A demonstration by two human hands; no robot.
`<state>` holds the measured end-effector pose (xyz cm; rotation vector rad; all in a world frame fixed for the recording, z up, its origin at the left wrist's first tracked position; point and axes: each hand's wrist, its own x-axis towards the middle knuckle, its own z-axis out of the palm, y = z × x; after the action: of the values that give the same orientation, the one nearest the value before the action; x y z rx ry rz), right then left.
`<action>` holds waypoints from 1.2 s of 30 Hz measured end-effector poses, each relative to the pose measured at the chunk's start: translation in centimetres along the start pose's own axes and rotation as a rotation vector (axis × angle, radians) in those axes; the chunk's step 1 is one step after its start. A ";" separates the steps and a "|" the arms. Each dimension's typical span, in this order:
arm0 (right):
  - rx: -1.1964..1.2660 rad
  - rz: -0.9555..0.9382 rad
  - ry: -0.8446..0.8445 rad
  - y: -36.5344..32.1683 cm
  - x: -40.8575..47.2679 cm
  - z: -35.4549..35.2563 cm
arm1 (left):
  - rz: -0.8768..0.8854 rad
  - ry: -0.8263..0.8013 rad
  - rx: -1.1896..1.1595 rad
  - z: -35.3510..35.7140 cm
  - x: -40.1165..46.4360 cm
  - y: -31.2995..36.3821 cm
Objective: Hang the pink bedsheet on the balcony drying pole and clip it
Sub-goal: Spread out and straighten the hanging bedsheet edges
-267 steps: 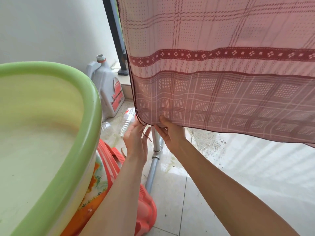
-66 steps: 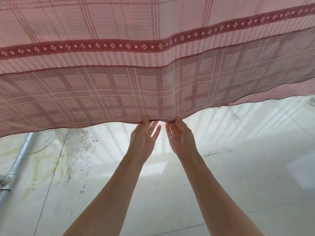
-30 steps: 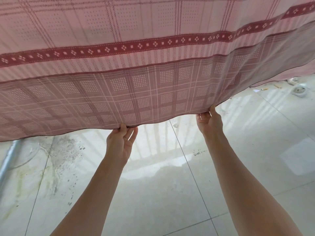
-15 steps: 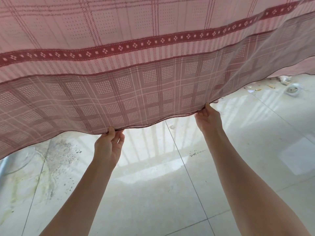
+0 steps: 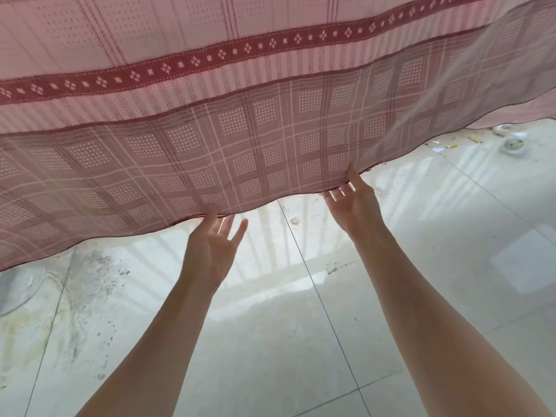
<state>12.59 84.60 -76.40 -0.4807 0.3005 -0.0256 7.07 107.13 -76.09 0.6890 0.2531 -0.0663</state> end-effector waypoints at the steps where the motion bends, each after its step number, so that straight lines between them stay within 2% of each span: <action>1: -0.011 -0.004 -0.003 -0.1 0.1 -0.2 | -0.023 -0.013 0.061 0.6 0.4 -0.7; 5: -0.011 -0.023 -0.018 -0.4 0.7 -1.1 | -0.001 -0.011 0.138 2.3 2.1 -3.2; 10: -0.008 -0.035 -0.052 -0.4 0.6 -2.1 | 0.028 0.130 0.094 1.8 3.0 -3.9; 17: 0.126 -0.035 0.095 1.1 -1.7 -0.7 | -0.105 0.229 0.024 3.2 1.5 -2.1; 24: 0.129 -0.101 0.125 1.1 -1.7 -0.4 | -0.102 0.127 0.047 2.6 2.5 -2.2; 27: 0.143 -0.120 0.133 1.3 -1.5 0.3 | -0.061 0.097 0.157 2.1 2.8 -2.6; 32: 0.098 -0.149 0.255 1.0 -1.7 0.6 | 0.018 0.137 0.333 1.5 2.7 -2.8; 36: 0.052 -0.127 0.296 0.2 -2.9 0.5 | -0.056 0.143 0.222 2.1 1.3 -3.1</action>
<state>9.93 85.24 -75.28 -0.4440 0.5577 -0.2296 8.30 103.42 -76.83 0.9092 0.4069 -0.0995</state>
